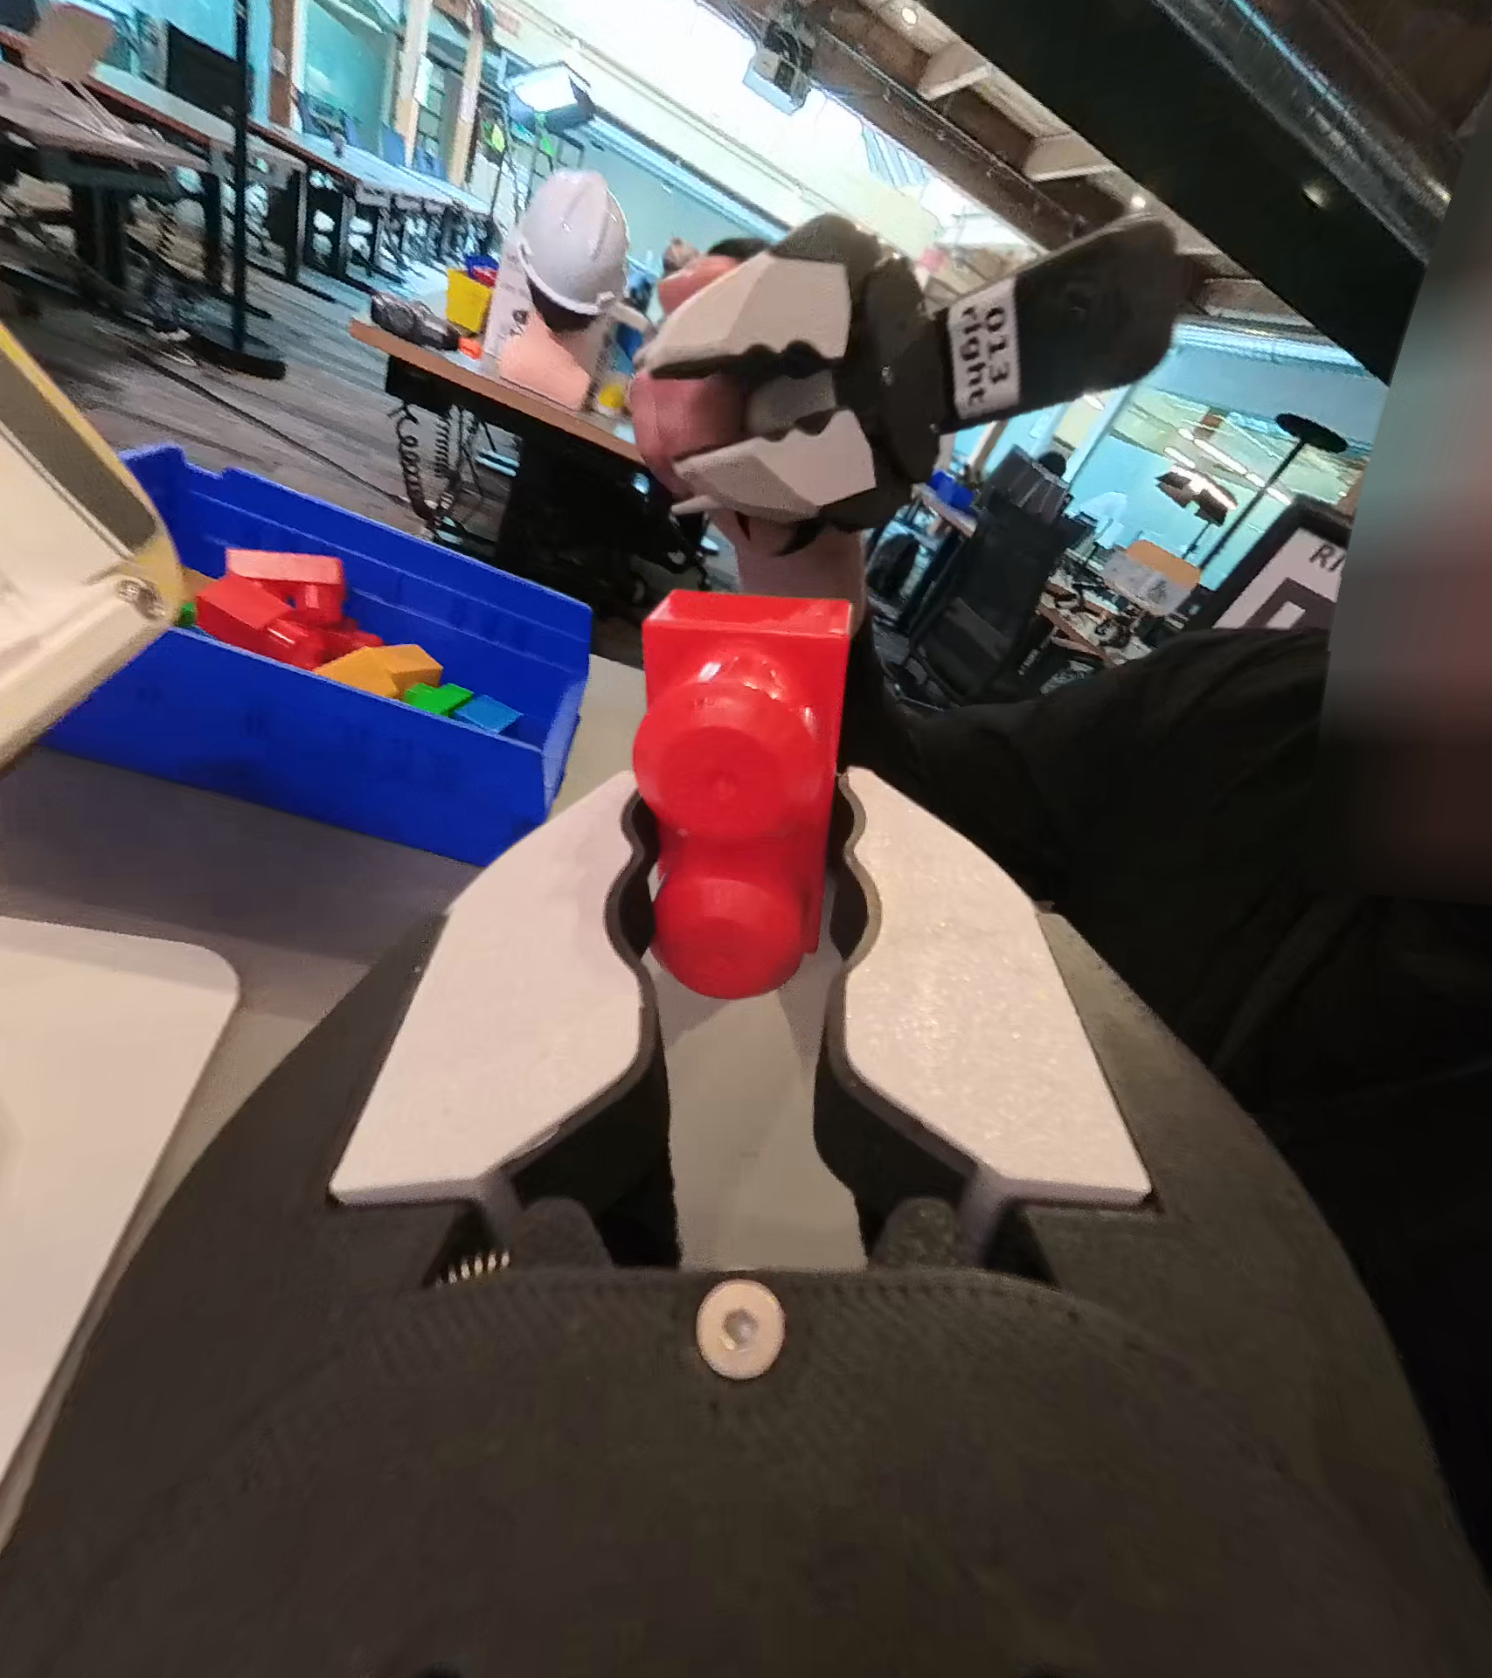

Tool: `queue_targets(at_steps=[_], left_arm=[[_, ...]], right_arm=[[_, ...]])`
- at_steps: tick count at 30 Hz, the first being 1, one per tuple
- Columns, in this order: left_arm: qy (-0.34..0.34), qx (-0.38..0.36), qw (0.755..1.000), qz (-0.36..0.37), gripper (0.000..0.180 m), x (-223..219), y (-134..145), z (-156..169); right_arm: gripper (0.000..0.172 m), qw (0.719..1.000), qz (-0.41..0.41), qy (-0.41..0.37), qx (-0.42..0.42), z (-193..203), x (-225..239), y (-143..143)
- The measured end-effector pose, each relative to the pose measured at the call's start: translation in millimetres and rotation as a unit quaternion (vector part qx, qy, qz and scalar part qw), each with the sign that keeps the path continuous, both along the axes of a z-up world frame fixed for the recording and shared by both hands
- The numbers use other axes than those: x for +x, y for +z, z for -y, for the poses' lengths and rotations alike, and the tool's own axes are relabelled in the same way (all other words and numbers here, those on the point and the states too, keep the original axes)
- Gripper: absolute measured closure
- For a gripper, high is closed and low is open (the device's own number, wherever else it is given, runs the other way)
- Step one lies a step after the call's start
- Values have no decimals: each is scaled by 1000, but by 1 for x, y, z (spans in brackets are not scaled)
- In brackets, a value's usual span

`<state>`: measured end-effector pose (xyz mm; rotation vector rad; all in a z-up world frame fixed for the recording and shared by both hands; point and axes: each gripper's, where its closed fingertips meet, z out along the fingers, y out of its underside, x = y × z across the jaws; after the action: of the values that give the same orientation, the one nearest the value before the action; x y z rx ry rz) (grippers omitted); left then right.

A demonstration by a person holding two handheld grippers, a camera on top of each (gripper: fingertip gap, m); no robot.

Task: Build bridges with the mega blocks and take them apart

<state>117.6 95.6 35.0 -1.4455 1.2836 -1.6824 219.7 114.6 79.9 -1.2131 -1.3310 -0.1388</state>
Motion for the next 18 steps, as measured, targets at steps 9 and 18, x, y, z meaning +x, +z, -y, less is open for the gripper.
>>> queue_targets(at_steps=[9, 18], left_arm=[[-62, -36, 997, -12, 145, 35, -21, 27], [-84, -51, 995, -10, 145, 46, -26, 39]], right_arm=[[152, 997, 39, 64, 35, 15, -66, -32], [166, 994, 50, 82, 48, 20, -79, -42]])
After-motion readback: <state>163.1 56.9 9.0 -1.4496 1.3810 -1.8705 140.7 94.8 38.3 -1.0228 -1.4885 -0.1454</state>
